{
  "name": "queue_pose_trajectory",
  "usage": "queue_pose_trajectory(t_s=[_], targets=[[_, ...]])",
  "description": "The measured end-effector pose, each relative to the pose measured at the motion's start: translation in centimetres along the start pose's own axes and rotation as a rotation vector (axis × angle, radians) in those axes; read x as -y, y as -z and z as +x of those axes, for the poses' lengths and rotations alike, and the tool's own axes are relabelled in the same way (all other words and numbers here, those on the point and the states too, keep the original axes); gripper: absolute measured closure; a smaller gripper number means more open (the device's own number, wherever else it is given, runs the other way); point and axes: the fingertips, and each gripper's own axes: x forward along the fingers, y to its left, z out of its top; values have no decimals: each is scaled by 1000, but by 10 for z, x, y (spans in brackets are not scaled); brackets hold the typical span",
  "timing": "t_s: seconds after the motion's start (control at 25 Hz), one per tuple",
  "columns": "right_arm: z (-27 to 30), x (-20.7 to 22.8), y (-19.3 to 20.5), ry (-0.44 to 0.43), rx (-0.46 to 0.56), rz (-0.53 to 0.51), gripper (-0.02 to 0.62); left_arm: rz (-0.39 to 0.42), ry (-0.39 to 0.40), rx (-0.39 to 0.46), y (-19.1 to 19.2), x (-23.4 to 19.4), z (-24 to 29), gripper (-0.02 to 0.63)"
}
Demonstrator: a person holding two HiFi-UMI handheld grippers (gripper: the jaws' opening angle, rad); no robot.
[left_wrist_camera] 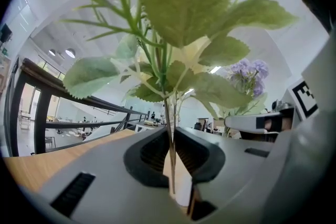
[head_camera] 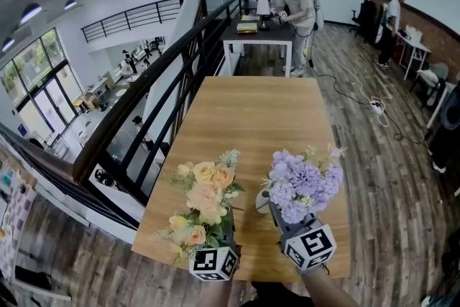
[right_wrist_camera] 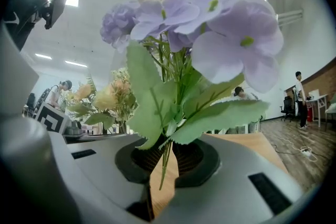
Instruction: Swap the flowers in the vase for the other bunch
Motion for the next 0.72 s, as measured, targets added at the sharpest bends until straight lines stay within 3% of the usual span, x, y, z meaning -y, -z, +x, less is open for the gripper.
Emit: queue_pose_trajectory(t_s=[0.72], targets=[[23, 26, 10, 46, 37, -35, 534, -28, 24, -11, 33, -14, 18, 568]])
